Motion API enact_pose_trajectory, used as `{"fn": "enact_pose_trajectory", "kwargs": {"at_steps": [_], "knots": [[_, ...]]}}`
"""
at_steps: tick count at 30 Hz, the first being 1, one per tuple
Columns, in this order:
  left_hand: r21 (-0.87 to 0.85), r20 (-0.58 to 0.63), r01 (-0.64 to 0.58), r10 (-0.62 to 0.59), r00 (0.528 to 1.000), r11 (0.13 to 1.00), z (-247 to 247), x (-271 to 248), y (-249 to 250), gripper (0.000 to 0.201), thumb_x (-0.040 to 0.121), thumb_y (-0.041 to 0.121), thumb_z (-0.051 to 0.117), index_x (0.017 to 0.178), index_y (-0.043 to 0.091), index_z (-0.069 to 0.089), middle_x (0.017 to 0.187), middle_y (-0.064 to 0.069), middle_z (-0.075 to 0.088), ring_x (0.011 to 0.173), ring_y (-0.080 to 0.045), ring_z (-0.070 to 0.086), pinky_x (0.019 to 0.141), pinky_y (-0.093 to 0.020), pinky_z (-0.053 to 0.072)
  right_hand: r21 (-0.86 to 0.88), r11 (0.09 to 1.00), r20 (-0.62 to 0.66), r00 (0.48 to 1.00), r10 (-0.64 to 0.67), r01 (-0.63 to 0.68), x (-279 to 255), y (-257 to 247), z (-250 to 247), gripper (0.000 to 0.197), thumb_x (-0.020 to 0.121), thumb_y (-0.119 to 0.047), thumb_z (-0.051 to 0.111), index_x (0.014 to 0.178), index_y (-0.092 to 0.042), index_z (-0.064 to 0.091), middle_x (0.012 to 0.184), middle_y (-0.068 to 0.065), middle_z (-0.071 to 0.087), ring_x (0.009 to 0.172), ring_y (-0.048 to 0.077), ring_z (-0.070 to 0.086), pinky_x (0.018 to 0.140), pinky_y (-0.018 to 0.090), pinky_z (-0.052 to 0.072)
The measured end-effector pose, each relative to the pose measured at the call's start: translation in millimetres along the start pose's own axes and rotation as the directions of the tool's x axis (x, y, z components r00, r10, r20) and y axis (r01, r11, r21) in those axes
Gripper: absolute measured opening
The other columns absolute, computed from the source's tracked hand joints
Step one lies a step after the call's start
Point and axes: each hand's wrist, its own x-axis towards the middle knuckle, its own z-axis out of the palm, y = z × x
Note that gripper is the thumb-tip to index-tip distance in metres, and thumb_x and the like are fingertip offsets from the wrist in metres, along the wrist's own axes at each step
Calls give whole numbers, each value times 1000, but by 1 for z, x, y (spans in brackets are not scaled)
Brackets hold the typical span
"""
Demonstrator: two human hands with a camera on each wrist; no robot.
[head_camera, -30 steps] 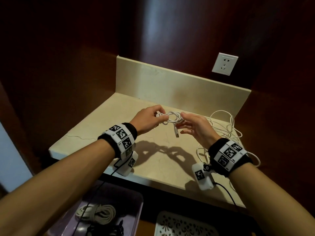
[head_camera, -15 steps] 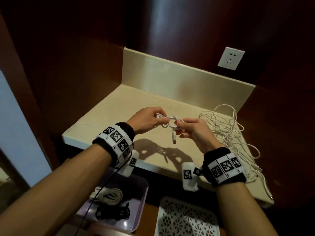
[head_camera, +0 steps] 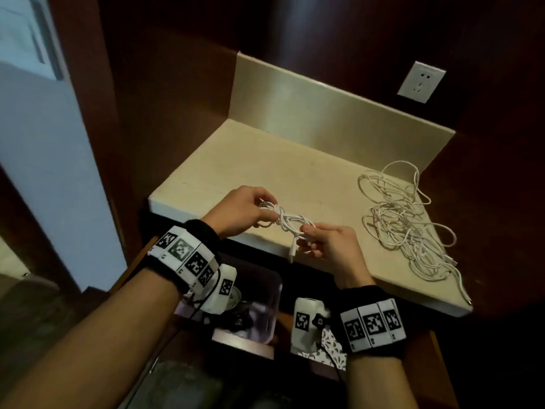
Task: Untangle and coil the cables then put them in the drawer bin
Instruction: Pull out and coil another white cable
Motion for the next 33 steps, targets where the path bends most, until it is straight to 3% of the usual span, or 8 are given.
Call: {"fn": "enact_pose_trajectory", "kwargs": {"at_steps": [5,9,16,19,23,28,31,33], "knots": [[6,-25,39,-39,999,999,-17,-29,-23,15,82,15,75,97,15,71,76,-3,66,54,-4,55,49,-17,43,-64,998,7,1000,-14,15,-28,10,31,12,84,-4,67,79,6,71,60,7,52,56,18,49,46,22,36],[1,-40,58,-58,998,998,-29,-47,-39,15,79,17,77,94,17,73,89,-9,72,84,-24,67,81,-40,53,-109,994,-10,1000,4,-5,-46,20,52,12,83,-5,68,79,4,75,64,8,56,61,19,49,51,27,37],[-36,-5,99,-99,995,994,-37,-65,-57,16,78,16,78,93,19,74,94,-9,72,93,-26,68,91,-48,53,-209,978,5,1000,17,-15,-62,27,68,18,84,-9,70,66,-10,70,55,0,54,51,9,43,45,17,33],[-23,-27,108,-109,994,994,-38,-65,-60,14,79,20,77,92,24,73,95,-6,71,94,-24,67,91,-43,53,-240,970,-19,999,31,-35,-55,24,77,6,83,-5,69,79,-8,72,57,2,57,49,9,45,47,19,36],[46,-43,121,-119,992,992,-42,-59,-59,19,81,22,75,99,21,72,90,1,68,85,-15,62,72,-24,45,-393,918,0,998,61,-56,-37,18,83,8,80,-1,67,80,-7,72,60,7,65,50,13,51,51,22,40],[129,-76,174,-165,983,976,-45,-52,-63,27,78,32,77,103,24,70,100,0,70,95,-16,64,89,-33,52,-594,804,81,993,84,-20,-8,15,81,11,66,-16,71,61,-6,73,64,13,71,63,30,64,66,43,53],[165,-133,215,-194,972,963,-48,-50,-65,35,79,41,75,109,24,68,104,2,68,98,-16,63,91,-34,51,-703,711,116,984,136,-15,10,20,83,16,61,-19,72,67,-4,74,72,17,72,80,37,69,77,50,57],[182,-180,240,-207,962,954,-50,-50,-65,37,79,48,72,108,26,68,105,4,68,99,-16,63,92,-35,51,-757,653,128,978,166,-12,17,24,85,16,67,-16,74,75,-2,74,75,18,71,78,36,69,76,49,58]]}}
